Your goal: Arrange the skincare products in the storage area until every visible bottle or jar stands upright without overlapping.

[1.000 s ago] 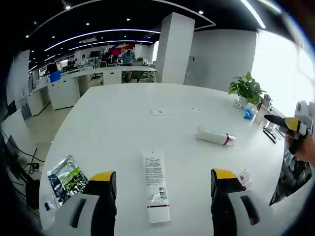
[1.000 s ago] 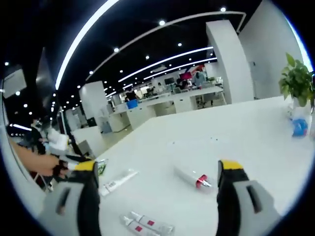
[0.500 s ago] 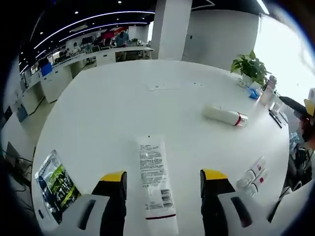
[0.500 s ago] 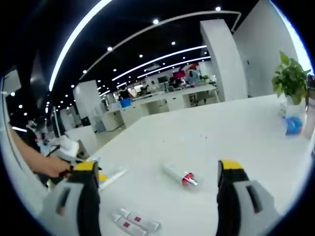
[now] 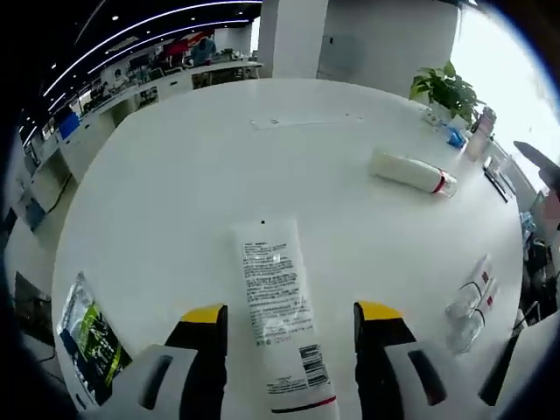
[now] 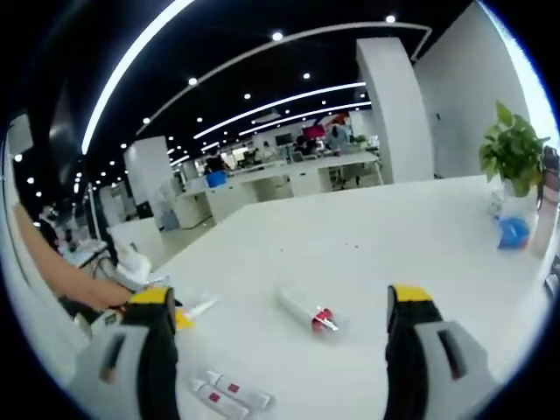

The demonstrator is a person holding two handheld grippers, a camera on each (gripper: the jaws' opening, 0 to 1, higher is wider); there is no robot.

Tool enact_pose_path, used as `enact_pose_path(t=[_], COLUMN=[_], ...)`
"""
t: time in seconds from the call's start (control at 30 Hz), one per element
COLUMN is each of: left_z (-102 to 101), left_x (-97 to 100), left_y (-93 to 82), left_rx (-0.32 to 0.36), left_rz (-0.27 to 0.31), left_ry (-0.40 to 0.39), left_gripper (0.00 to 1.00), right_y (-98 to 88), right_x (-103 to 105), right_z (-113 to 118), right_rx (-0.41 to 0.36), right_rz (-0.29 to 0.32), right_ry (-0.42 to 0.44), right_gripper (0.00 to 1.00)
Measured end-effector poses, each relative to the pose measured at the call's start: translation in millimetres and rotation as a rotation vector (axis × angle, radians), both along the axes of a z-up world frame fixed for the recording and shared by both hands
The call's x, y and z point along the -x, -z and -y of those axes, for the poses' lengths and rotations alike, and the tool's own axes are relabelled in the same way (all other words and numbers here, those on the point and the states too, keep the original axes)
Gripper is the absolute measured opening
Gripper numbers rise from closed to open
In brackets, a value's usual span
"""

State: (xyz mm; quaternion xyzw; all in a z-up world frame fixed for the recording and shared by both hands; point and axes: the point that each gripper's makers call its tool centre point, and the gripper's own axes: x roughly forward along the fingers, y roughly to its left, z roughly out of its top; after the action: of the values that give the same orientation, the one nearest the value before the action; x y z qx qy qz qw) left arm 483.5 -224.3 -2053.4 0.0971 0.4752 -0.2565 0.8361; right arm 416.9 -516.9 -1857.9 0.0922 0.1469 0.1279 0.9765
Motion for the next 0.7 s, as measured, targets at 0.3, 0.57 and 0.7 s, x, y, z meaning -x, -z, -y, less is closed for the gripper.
enact_pose_path(t=[0.3,0.57,0.7], left_z=[0.5,1.0,0.5], left_x=[3.4,7.0,0.7], left_y=[7.1,8.0,7.4], left_rx=[-0.044,-0.016,-0.039], left_rz=[0.006,-0.027,-0.006], left_ry=[0.056,0.061,0.082], left_gripper=[0.50,0.34,0.32], right_y=[-5.7,-2.8,-2.5], right_x=[-2.3,-1.9,2.2], right_z=[1.4,-5.7,-9.7], right_rx=[0.009,0.025,0.026], right_rz=[0.000,-0.013,-0.015], right_ry=[0.003,-0.006,-0.009], right_gripper=[0.99,0.99,0.99])
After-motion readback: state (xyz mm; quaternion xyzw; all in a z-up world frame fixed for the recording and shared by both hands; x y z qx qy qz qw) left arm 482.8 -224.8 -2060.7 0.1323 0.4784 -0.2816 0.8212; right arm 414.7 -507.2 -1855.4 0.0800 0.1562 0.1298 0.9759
